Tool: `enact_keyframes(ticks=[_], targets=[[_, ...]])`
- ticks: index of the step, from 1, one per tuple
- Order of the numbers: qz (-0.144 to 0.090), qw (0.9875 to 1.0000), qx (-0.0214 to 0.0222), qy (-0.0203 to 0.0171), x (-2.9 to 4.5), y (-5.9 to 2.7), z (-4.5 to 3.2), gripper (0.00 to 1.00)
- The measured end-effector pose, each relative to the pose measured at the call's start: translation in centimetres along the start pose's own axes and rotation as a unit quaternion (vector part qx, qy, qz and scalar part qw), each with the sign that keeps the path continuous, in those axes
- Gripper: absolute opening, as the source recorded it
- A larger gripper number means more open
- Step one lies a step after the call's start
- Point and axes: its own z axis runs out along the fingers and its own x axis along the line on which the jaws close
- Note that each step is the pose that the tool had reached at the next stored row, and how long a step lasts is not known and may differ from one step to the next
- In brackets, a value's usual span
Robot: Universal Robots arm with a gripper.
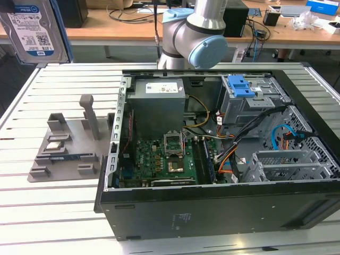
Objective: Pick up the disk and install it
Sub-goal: 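Pick up the disk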
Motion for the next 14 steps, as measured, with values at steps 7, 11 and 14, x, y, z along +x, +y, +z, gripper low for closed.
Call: enact_keyframes(ticks=[7, 11, 14], targets=[[0.0, 1.0, 0.0, -0.0001, 0.0, 0.02, -0.86, 0.36], [0.0, 1.0, 0.0, -0.0001, 0.03, -0.88, -0.88, 0.36], [0.0, 1.0, -0.0001, -0.0001, 0.06, -2.14, -0.91, 0.36]])
